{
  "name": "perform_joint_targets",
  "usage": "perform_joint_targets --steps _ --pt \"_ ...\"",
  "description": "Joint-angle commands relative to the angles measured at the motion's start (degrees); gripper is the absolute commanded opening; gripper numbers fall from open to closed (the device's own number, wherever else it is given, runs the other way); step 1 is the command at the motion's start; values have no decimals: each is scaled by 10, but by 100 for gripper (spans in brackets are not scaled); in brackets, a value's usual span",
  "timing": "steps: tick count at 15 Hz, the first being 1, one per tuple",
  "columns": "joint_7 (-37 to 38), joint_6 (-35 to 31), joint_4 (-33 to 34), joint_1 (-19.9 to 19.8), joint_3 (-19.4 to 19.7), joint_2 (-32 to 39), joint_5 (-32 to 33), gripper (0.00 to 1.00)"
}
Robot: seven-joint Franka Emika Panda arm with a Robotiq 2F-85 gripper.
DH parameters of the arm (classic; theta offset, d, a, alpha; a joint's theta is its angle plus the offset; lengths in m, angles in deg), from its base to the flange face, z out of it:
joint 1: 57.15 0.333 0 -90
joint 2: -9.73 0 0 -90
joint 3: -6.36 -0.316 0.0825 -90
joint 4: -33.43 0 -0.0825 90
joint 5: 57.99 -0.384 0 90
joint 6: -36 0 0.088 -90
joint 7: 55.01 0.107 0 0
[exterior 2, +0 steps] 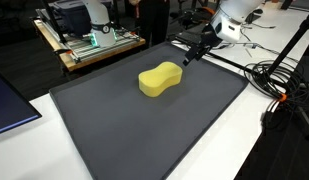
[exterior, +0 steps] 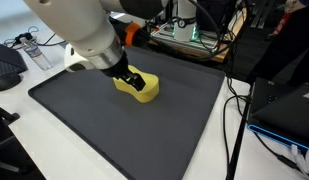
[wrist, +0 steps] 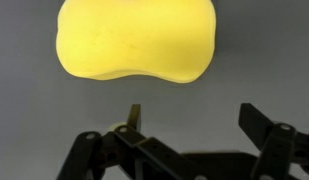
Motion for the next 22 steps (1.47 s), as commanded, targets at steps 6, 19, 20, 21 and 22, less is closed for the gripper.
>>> perform_joint_targets --steps 6,19,20,21,22 --pt "86 -48 -95 99 16 -64 71 100" --pt "134 -124 -188 154 7 -85 104 100" --pt "152 -144 -214 166 8 -95 108 100" --pt "173 -160 -243 178 10 -105 113 100" --pt "194 -180 -272 187 14 -118 120 100"
